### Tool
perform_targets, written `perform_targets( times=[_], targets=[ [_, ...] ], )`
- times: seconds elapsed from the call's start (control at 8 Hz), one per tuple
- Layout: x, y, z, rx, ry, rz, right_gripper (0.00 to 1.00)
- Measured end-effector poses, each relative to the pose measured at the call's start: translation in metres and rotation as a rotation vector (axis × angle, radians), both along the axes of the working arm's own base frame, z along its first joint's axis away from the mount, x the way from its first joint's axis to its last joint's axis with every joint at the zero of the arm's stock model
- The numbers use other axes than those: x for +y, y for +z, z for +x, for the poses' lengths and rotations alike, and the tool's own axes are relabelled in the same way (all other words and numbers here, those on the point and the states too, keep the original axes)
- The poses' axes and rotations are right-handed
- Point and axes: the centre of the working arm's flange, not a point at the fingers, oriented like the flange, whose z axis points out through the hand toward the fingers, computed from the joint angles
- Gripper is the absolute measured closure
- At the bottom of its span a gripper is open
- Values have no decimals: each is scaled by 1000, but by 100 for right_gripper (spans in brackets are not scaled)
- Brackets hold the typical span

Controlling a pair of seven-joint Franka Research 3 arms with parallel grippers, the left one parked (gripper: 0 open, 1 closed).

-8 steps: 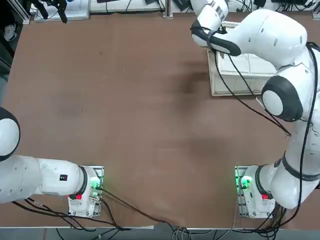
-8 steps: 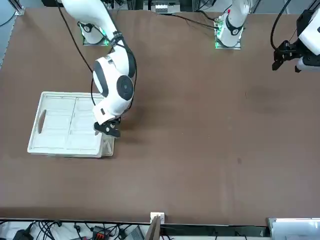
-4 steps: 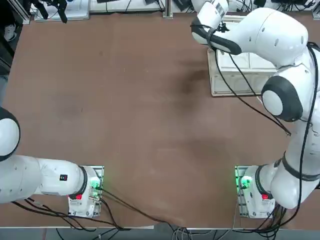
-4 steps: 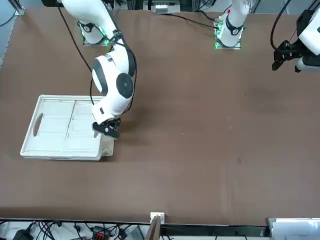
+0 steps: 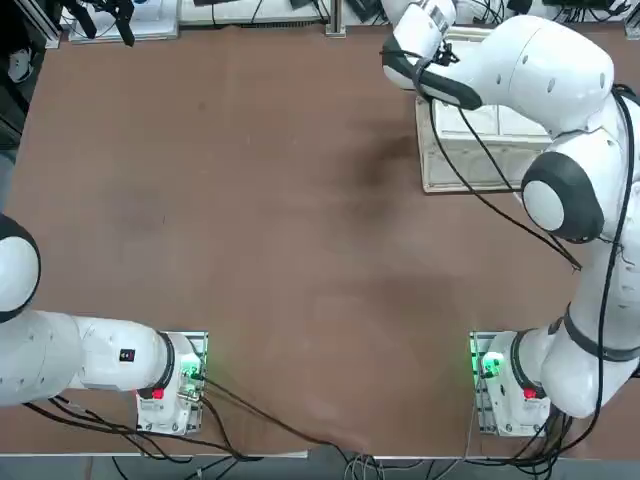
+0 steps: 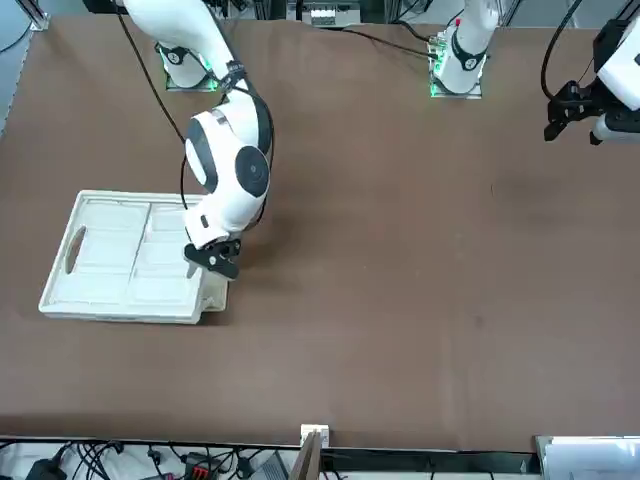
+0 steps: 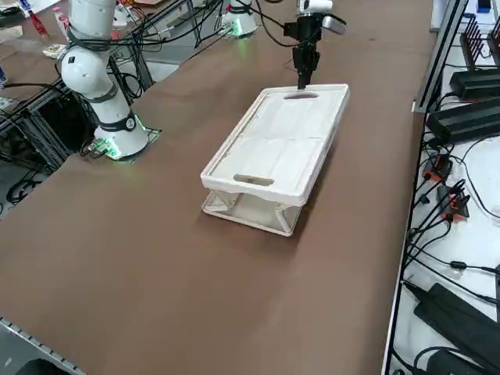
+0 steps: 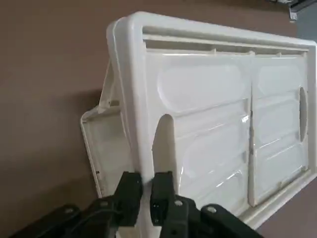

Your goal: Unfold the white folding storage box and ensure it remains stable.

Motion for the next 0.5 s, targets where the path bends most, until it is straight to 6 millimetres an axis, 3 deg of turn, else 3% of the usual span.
perform_targets(
  times=[0.5],
  targets=[
    [0, 7, 5, -20, 1, -4, 86]
  ],
)
